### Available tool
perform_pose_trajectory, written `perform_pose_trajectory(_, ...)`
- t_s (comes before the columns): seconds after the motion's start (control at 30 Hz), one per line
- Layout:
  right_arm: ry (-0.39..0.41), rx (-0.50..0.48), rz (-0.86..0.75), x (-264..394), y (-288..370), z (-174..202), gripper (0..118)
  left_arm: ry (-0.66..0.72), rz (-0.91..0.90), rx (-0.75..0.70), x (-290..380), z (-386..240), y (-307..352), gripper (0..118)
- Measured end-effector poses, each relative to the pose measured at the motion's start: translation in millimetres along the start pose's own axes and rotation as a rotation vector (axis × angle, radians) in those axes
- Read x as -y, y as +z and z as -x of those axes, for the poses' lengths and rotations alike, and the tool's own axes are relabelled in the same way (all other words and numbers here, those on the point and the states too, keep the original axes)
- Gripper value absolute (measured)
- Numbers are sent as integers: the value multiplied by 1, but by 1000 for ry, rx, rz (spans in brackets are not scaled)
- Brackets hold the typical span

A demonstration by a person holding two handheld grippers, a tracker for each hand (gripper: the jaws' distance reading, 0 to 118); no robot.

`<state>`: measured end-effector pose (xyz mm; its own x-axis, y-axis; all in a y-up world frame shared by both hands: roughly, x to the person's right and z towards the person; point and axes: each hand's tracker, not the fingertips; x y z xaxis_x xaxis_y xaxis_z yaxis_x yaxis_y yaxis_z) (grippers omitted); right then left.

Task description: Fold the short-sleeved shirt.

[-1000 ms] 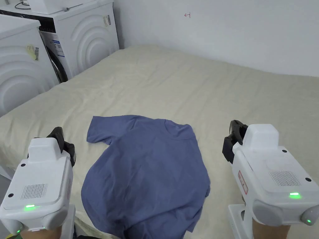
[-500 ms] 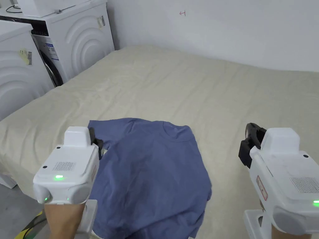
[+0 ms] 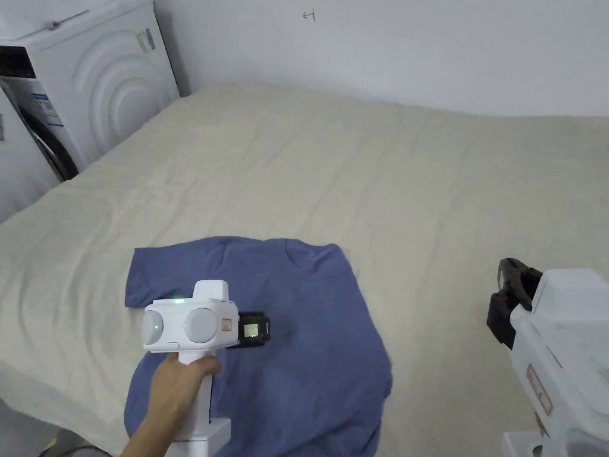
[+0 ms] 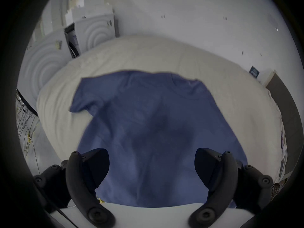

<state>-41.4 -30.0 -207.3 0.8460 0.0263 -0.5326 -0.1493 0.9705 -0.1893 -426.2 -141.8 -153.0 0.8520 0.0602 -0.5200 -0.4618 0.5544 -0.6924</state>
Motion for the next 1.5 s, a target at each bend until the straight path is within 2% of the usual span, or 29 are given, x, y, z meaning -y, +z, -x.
perform_pose_trajectory(0.23, 0, 36, 42, 15, -5, -22, 0, 23, 141, -30, 11, -1, -60, 108)
perform_pose_trajectory(0.33, -6, 49, 56, 19, -6, -29, 0, 33, 195, -35, 17, -6, -68, 88)
perform_pose_trajectory(0.4, -9, 55, 61, 21, -5, -32, 0, 16, 167, -49, 19, -10, -62, 85)
perform_pose_trajectory(0.43, -10, 57, 62, 21, -4, -34, 0, 7, 173, -46, 18, -10, -58, 78)
perform_pose_trajectory(0.57, -14, 61, 63, 24, -4, -41, 0, -70, 154, -49, 17, -18, -52, 11)
perform_pose_trajectory(0.6, -15, 62, 62, 26, -3, -42, 0, -93, 151, -62, 18, -17, -52, 0)
perform_pose_trajectory(0.63, -17, 63, 61, 26, -2, -43, 0, -104, 144, -65, 19, -15, -52, 0)
perform_pose_trajectory(0.8, -24, 63, 49, 23, 5, -49, 0, 32, 66, 43, 17, 6, -29, 0)
perform_pose_trajectory(0.97, -28, 75, 26, 19, 17, -60, 0, 260, -69, 212, 6, 35, 19, 0)
perform_pose_trajectory(1.07, -34, 90, 10, 16, 27, -68, 0, 319, -141, 284, -5, 39, 51, 0)
perform_pose_trajectory(1.3, -53, 139, -30, 8, 53, -88, 0, 184, -295, 405, -56, -4, 111, 0)
perform_pose_trajectory(1.5, -60, 193, -71, 1, 80, -108, 0, 31, -373, 530, -94, -86, 167, 0)
